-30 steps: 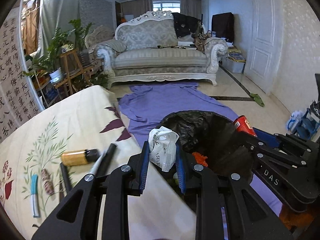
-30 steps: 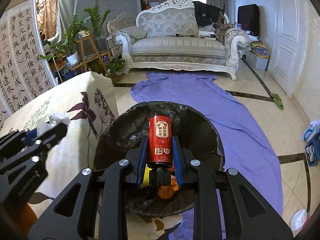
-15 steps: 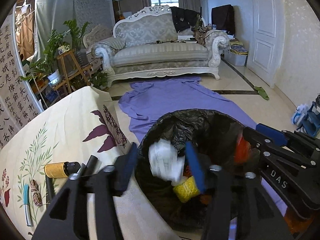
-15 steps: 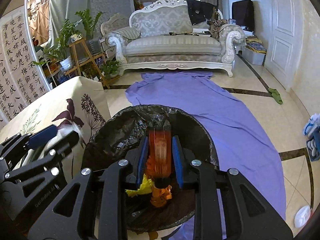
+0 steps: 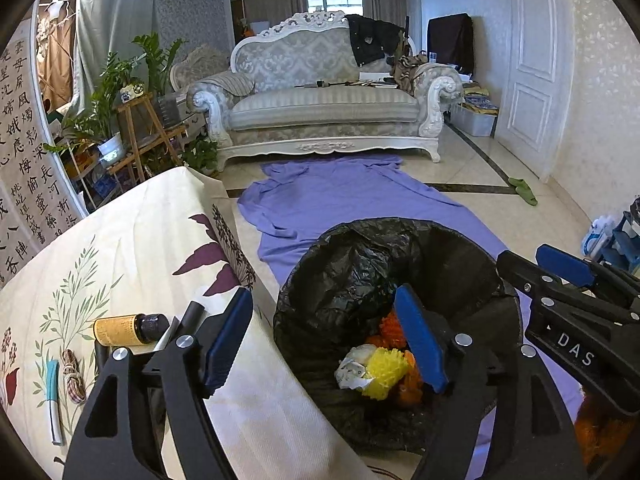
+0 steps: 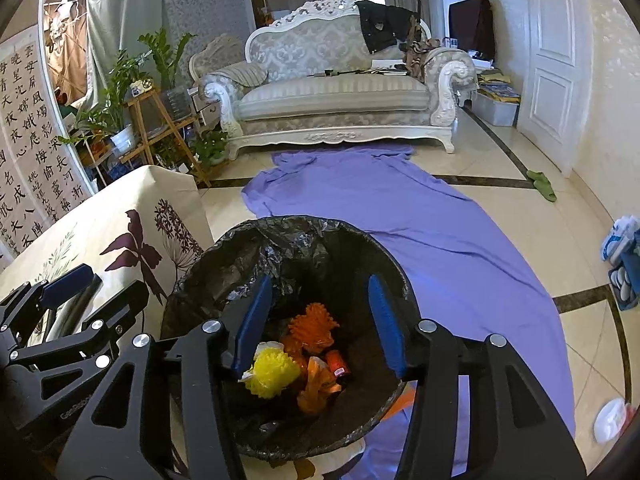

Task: Collect trash
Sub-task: 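Move both open tools back over the table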

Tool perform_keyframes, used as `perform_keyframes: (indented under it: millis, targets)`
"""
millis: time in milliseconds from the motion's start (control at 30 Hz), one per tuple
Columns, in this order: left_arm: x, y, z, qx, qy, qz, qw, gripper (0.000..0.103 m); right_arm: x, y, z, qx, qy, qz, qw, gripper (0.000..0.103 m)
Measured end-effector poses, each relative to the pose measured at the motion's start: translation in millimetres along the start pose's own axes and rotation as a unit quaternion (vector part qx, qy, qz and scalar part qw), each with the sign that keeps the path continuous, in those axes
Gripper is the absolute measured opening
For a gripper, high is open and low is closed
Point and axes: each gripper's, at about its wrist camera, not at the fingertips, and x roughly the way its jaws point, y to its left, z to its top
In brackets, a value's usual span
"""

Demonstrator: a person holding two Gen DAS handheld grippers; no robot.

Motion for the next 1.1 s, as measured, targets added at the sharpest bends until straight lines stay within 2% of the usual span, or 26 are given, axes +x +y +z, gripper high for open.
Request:
perform_keyframes:
  millis: [233,433,733,1100]
  targets:
    - [-12.0,6.0,0.5,-0.003,-0.006,-0.003,1.0000,0.073,-4.7,2.1,-1.6,0.001,0.000,0.002,1.000,0.054]
    - [-28.9,26.5,-4.0,-0.025,-0.009,0.002,0.9997,0.077,-13.7,16.0,-6.8,-0.006,0.002,0.011,1.000,0.054]
    - [-57.1,78.7,-23.9,-0.050,-0.006,0.052,0.9974,0.077,-20.1,66.7,-12.2,-0.031,0.012,0.047,0.998,0.055]
    - [-76.8,157.0,-58.8,-0.106,0.016,0.125,0.9863,0.077,-22.9,149.8,-23.0,-0.084,0.029,0.108,0.990,0.055]
